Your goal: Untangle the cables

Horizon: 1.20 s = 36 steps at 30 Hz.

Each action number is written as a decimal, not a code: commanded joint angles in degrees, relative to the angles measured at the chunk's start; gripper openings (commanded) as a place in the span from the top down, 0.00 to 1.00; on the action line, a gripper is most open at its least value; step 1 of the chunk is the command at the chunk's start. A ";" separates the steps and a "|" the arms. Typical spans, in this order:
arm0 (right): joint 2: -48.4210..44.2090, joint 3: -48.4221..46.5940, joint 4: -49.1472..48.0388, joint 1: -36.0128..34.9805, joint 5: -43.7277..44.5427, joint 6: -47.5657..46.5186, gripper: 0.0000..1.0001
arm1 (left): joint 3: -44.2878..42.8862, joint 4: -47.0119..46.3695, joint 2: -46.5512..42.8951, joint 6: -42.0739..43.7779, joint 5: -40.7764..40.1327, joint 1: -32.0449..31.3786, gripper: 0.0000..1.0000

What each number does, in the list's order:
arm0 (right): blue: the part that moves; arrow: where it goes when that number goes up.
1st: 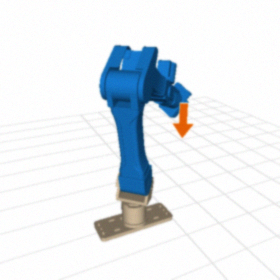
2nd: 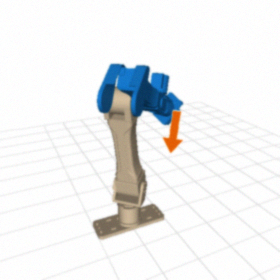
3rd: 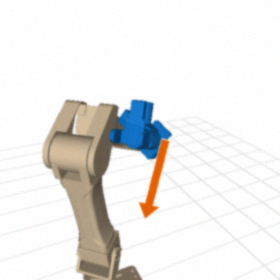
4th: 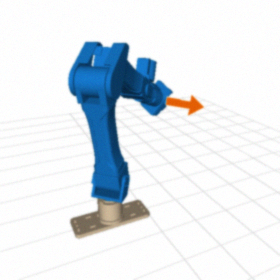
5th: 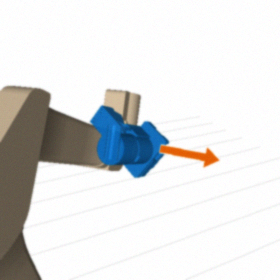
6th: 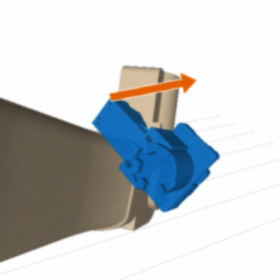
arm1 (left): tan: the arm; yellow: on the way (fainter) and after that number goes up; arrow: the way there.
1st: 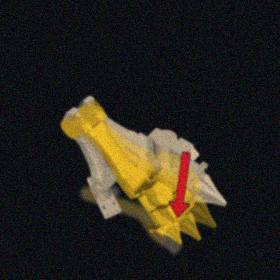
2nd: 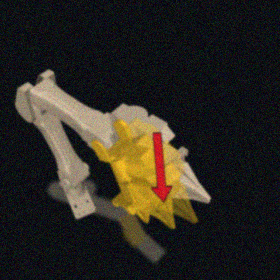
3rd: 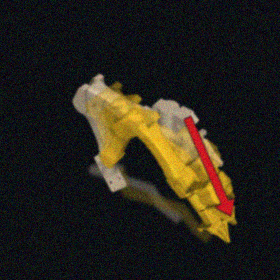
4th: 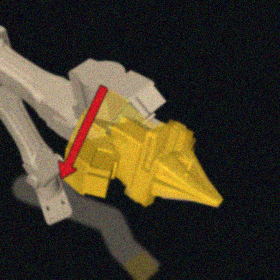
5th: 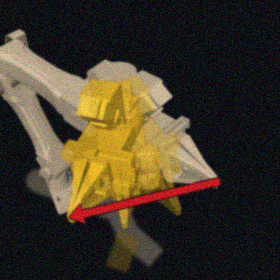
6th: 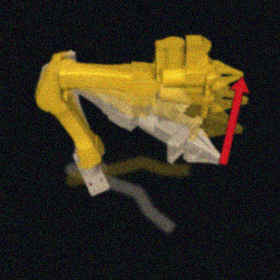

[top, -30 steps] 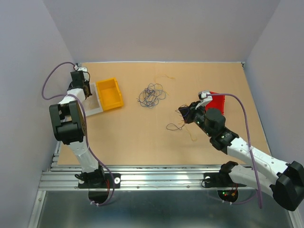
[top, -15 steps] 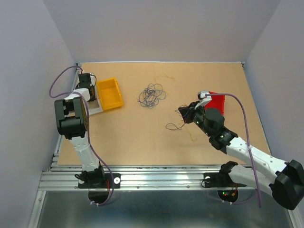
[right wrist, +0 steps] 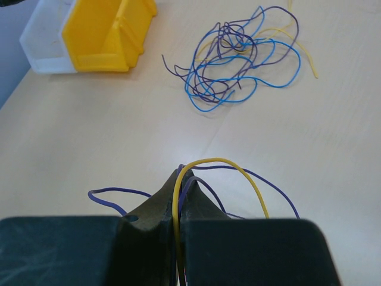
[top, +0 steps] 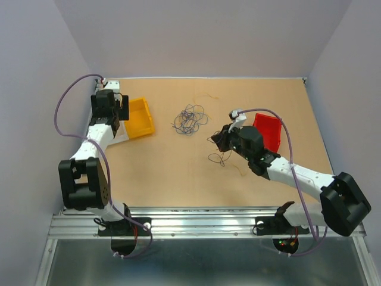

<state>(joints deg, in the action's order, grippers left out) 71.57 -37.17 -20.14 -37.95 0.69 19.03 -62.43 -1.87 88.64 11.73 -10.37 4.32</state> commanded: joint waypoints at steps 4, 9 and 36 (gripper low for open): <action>6.56 -7.47 -8.42 -0.45 -7.45 2.33 1.00 | 8.55 -5.25 -19.71 2.77 8.03 -7.12 0.02; 12.70 -10.55 -9.83 -0.45 -8.77 4.17 1.00 | 13.65 -5.25 -34.31 4.79 35.55 -10.46 0.05; 14.12 -11.35 -13.43 -1.77 -14.05 5.23 0.99 | 20.78 -37.86 -13.50 12.80 31.85 -36.57 0.72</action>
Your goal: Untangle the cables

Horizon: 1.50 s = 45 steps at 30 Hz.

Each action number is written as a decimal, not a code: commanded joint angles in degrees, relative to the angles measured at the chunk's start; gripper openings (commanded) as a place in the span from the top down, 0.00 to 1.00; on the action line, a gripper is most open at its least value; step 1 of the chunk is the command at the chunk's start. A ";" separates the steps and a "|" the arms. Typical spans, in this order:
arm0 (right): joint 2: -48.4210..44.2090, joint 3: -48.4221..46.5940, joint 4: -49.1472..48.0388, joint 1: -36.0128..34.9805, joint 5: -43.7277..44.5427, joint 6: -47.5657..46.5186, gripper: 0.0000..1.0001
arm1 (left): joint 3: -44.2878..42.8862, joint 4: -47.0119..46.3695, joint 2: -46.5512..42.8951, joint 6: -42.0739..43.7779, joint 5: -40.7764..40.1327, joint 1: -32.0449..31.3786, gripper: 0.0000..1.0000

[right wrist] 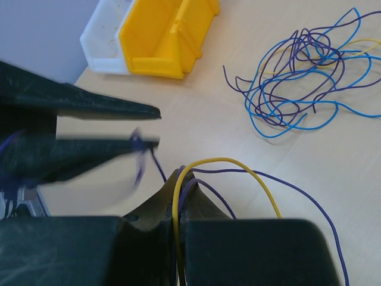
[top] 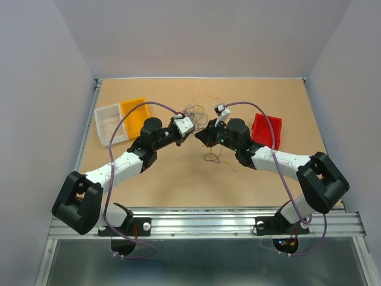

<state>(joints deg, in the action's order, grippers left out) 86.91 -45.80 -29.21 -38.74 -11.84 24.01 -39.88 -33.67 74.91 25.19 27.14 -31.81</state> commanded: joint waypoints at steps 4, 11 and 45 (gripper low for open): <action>-1.04 -2.89 -4.28 -1.16 -1.52 0.34 0.86 | -1.35 -6.06 0.85 -0.58 -9.73 -0.44 1.00; -4.29 -1.31 -0.50 -1.16 3.65 -2.38 0.16 | -0.90 -5.97 0.06 -4.62 -17.29 2.63 1.00; 11.44 -14.23 9.69 -1.16 0.76 -8.37 0.62 | -1.69 1.68 -13.65 -14.63 -14.31 10.97 1.00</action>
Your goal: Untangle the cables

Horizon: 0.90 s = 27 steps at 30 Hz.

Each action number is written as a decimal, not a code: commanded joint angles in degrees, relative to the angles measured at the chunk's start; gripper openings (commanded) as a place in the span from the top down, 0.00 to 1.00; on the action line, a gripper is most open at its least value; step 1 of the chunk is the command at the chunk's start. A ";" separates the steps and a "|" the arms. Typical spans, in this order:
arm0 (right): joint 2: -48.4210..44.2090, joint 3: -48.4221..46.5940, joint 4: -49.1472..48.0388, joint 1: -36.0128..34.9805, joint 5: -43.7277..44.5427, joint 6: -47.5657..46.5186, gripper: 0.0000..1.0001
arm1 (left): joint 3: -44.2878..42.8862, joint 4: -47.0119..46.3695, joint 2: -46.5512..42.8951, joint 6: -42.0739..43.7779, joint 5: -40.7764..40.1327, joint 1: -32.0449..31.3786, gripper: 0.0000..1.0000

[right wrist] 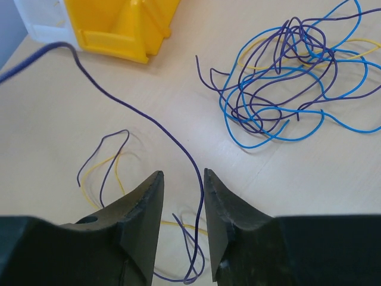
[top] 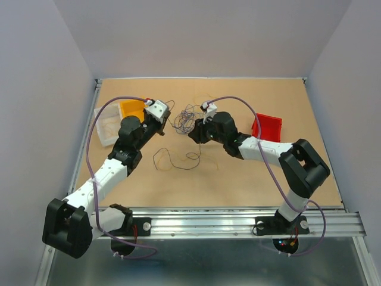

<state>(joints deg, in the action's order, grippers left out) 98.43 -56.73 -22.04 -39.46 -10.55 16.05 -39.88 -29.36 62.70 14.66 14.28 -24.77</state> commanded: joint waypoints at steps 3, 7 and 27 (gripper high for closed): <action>-0.96 -2.69 4.11 -0.44 0.35 -1.11 0.48 | -2.22 -2.71 -1.00 -5.77 3.02 6.66 1.00; -0.96 -2.59 4.81 -0.44 0.53 -2.51 0.60 | -2.22 -2.63 -0.82 -6.04 6.02 7.81 1.00; -17.82 11.81 -14.69 -0.44 -16.44 5.57 0.99 | -10.92 10.46 16.66 4.67 20.61 1.40 1.00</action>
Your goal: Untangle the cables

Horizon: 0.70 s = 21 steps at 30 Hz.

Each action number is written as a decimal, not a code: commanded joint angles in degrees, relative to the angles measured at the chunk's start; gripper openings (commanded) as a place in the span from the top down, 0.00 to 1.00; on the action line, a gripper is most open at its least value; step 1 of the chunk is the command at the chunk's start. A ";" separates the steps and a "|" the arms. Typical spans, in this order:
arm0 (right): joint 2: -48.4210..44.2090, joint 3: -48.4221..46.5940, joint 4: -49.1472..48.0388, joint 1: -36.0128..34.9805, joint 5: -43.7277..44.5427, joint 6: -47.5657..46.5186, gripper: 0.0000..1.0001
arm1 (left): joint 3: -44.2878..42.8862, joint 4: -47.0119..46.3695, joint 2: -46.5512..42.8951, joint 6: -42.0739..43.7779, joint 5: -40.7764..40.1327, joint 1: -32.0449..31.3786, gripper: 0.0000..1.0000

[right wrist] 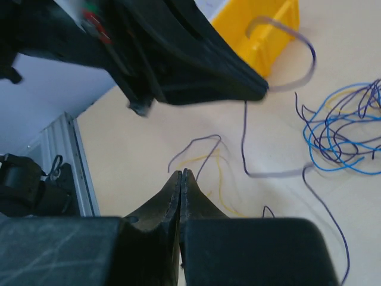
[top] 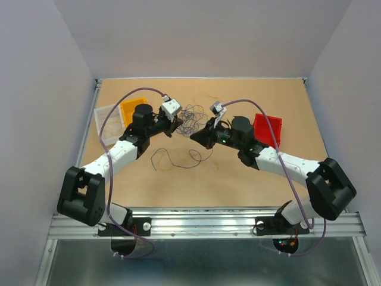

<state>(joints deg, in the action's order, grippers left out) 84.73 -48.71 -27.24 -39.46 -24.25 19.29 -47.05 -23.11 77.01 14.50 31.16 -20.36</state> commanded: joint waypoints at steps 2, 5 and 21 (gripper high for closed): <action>-5.10 4.85 -10.98 -0.44 -1.95 2.25 0.99 | -3.76 5.79 2.88 7.19 5.31 -5.29 1.00; -5.98 5.73 -11.52 -0.44 0.69 1.98 1.00 | -2.88 5.89 2.18 8.78 7.77 -6.53 0.94; 5.51 -4.72 8.69 -0.44 17.82 -4.44 0.10 | 2.48 -2.37 -11.96 0.88 -7.42 -3.11 0.95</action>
<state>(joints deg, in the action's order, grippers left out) 86.78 -47.27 -25.17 -39.46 -13.72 17.50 -45.47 -19.86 69.76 18.70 29.19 -24.86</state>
